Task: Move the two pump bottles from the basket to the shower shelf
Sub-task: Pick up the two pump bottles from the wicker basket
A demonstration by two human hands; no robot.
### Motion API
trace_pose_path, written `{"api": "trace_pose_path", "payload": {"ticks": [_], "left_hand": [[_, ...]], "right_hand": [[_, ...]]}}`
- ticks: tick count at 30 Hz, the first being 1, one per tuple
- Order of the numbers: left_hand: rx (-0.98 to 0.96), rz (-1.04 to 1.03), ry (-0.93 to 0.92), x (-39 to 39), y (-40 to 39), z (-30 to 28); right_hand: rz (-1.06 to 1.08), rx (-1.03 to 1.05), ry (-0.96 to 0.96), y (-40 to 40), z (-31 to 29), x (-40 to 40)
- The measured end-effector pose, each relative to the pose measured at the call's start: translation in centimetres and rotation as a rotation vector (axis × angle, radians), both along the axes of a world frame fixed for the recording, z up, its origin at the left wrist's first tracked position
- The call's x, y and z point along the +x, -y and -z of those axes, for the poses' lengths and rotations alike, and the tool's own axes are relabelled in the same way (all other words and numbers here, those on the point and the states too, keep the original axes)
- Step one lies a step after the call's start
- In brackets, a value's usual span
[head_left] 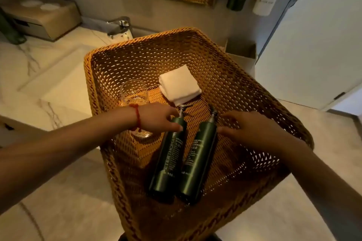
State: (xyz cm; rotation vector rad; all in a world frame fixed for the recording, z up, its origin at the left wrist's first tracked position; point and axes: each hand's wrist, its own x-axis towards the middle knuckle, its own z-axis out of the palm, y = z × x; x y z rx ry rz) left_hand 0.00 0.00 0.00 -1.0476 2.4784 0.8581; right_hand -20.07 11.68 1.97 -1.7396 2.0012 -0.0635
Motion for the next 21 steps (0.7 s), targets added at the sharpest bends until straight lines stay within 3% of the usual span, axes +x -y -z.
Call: {"api": "trace_pose_path", "payload": {"ticks": [4, 7, 11, 17, 21], "left_hand": [[0.037, -0.024, 0.146, -1.4, 1.0, 2.0], [0.095, -0.075, 0.158, -2.3, 1.1, 4.1], [0.192, -0.149, 0.2, -3.0, 1.6, 5.6], [0.484, -0.446, 0.195, -3.5, 2.4, 6.1], [0.561, -0.499, 0.185, -3.5, 2.6, 6.5]], "right_hand": [[-0.002, 0.187, 0.007, 1.0, 0.9, -0.4], [0.004, 0.255, 0.075, 1.7, 1.9, -0.7], [0.021, 0.296, 0.136, 2.6, 2.8, -1.2], [0.076, 0.358, 0.129, 4.0, 4.1, -1.5], [0.119, 0.378, 0.171, 4.7, 5.1, -1.5]]}}
